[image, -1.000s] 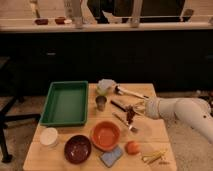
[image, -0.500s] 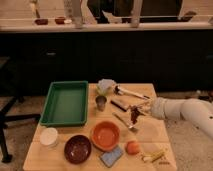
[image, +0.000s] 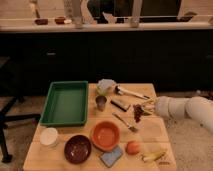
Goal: Place grapes in table surface
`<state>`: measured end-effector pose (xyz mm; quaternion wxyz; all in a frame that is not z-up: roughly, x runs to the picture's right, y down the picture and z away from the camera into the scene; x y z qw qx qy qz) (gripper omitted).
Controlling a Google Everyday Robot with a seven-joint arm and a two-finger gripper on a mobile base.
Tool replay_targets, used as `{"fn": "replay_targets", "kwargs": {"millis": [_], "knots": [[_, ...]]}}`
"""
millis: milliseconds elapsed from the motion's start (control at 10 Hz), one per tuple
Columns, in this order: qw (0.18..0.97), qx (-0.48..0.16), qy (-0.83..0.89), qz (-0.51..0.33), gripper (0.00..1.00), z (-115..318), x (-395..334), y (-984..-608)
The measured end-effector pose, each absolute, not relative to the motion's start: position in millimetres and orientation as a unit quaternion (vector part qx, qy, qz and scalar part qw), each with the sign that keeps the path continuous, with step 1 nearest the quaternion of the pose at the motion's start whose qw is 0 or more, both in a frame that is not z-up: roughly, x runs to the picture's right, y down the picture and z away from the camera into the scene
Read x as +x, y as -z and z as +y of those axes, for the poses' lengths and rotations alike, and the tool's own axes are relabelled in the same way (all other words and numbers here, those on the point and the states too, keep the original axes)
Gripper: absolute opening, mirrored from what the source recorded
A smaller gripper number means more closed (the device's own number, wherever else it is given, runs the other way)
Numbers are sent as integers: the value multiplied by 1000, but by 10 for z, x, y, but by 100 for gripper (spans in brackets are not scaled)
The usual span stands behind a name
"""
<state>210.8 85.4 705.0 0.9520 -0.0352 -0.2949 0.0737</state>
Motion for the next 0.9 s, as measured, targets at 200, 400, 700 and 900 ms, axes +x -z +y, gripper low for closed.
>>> {"fn": "replay_targets", "kwargs": {"millis": [200, 400, 700, 900], "knots": [[954, -46, -76, -287, 0, 879, 2211, -7057], [956, -59, -78, -276, 0, 887, 2303, -7022], [960, -73, -80, -260, 0, 892, 2419, -6946], [961, -78, -80, -254, 0, 901, 2462, -6911]]}}
